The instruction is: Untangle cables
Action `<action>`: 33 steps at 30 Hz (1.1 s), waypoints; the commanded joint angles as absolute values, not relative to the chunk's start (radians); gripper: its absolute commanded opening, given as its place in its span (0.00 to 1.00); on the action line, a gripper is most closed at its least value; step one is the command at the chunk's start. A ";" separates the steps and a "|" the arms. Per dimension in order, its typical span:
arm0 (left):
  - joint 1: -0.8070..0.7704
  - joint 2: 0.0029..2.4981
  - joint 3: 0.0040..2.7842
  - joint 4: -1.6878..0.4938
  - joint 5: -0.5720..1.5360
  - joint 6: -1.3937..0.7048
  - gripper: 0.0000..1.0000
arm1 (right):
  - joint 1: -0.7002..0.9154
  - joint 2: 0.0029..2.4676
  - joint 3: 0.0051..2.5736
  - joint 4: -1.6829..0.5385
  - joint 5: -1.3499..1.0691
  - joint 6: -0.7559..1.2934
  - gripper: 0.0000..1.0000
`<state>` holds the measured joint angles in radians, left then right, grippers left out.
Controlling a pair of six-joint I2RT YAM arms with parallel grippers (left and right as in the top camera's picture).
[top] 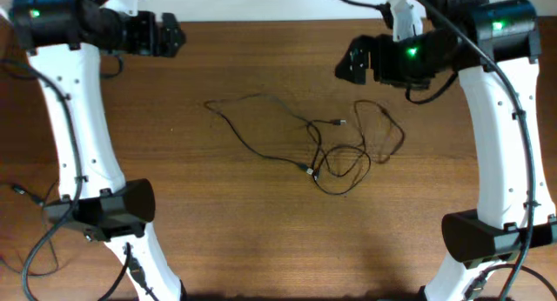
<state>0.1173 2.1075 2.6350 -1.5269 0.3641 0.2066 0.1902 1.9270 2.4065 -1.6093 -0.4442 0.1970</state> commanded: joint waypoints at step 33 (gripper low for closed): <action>-0.396 2.485 2.064 -0.875 0.018 -0.851 0.22 | 0.079 1.920 2.265 -1.657 -0.224 0.240 0.99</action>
